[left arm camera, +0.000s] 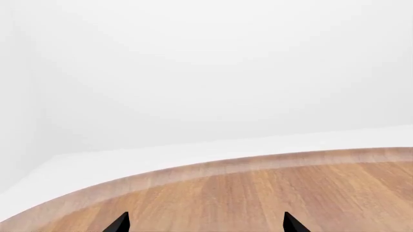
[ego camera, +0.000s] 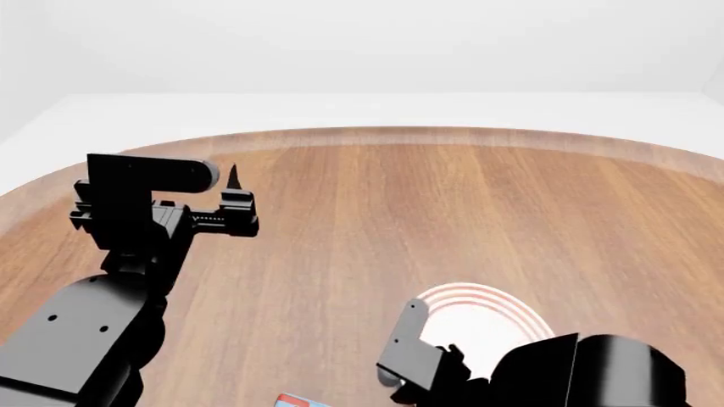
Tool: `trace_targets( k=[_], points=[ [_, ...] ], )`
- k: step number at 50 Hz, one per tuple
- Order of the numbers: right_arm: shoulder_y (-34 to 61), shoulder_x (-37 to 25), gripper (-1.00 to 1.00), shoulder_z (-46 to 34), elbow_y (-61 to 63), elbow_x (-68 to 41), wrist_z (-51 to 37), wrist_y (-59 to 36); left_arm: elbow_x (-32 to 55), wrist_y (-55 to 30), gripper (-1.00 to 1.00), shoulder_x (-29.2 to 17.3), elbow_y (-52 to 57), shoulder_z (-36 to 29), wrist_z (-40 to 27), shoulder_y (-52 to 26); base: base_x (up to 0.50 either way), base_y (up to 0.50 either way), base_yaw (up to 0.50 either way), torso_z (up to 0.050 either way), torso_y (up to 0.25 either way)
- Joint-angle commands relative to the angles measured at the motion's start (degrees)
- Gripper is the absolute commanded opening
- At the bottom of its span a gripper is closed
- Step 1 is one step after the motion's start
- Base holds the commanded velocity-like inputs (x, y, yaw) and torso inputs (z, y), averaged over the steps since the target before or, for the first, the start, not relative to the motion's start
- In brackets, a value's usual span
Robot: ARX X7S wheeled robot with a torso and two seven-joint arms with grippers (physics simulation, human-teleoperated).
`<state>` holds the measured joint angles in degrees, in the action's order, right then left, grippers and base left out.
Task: Put the chocolate pudding to the right of the plate.
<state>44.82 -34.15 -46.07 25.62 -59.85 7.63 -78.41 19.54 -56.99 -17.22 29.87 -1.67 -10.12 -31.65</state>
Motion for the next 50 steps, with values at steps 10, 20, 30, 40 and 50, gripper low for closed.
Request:
trace_targets(
  k=[10,20,30,40,50],
  points=[
    [-0.9,1.03,1.0,-7.92,-5.45,5.36,3.87,3.55,0.52,-0.26,1.0,-0.23,0.42,-0.17,-0.4,-0.07,0.0,0.0,0.0,0.0,0.0],
    [-1.08,1.2,1.0,-10.23,-6.93,6.65,4.52,3.96,0.65,0.02,1.0,-0.32,0.21,-0.34,-0.53,-0.09,0.0,0.0,0.0,0.0,0.0],
    [-1.15,1.32,-1.0,-10.52,-7.18,6.96,3.58,4.0,0.85,0.35,1.0,-0.37,0.13,-0.31,-0.67,0.14,0.0,0.0,0.0,0.0,0.0],
    [-0.64,1.11,-1.0,-9.46,-6.07,6.34,2.61,4.19,1.03,0.63,1.0,-0.56,0.25,-0.09,-0.85,0.58,0.0,0.0,0.0,0.0,0.0],
    [5.17,-0.72,-1.0,3.65,4.87,-4.43,-5.58,-0.7,1.26,0.7,1.0,-0.66,0.21,-0.11,-1.0,0.49,0.0,0.0,0.0,0.0,0.0]
  ],
)
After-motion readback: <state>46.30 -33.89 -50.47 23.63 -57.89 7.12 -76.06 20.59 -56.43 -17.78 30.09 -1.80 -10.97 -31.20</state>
